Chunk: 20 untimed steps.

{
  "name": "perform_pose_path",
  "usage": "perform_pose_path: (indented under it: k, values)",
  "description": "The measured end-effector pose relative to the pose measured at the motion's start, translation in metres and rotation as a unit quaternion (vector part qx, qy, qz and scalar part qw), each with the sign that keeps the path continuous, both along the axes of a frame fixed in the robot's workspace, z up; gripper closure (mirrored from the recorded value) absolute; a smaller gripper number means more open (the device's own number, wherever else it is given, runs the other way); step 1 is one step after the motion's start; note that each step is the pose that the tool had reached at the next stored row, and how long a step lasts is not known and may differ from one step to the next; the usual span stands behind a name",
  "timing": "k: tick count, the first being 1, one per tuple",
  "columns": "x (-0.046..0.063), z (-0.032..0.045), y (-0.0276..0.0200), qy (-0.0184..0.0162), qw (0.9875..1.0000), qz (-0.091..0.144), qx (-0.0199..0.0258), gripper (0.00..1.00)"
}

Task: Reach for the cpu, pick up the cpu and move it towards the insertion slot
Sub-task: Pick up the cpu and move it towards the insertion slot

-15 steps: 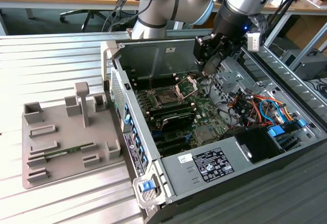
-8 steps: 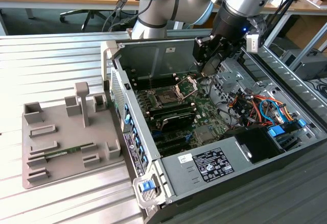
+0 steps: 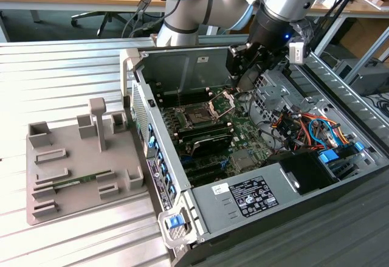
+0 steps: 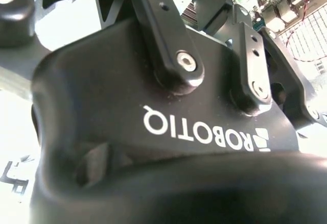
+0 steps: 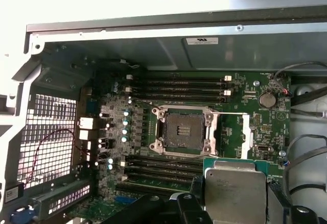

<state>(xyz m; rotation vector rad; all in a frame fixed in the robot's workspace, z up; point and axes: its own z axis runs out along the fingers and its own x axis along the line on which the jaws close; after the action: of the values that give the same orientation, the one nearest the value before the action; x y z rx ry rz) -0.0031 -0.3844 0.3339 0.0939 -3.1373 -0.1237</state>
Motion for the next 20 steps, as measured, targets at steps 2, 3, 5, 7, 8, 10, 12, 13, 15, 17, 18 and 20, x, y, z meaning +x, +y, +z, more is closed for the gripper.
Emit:
perform_pose_path:
  k: [2, 3, 5, 7, 8, 10, 12, 13, 15, 17, 18, 20]
  values:
    - [-0.004, -0.0003, 0.0, 0.0, 1.0, 0.0, 0.0, 0.45]
    - [-0.005, -0.0004, 0.0, 0.0, 1.0, 0.0, 0.0, 0.45]
    - [-0.006, -0.0007, 0.0002, -0.0001, 1.0, 0.0, 0.0001, 0.45]
    - [-0.006, -0.0008, 0.0024, 0.0, 1.0, 0.0, 0.0001, 0.45]
    - [-0.006, -0.0008, 0.0037, 0.0, 1.0, 0.0, 0.0, 0.45]
    - [-0.006, -0.0008, 0.0061, 0.0, 1.0, 0.0, 0.0, 0.45]
    - [-0.006, -0.0009, 0.0104, 0.0, 1.0, 0.0, 0.0, 0.45]
    - [-0.006, -0.0009, 0.0125, 0.0, 1.0, 0.0, 0.0, 0.45]
    - [-0.006, -0.0011, 0.016, 0.0, 1.0, 0.0, 0.0, 0.45]
    - [-0.006, -0.0012, 0.0176, 0.0, 1.0, 0.0, 0.0, 0.45]
    - [-0.006, -0.0013, 0.0189, 0.0, 1.0, 0.0, 0.0, 0.45]
    - [-0.006, -0.0015, 0.02, 0.0, 1.0, 0.0, 0.0, 0.45]
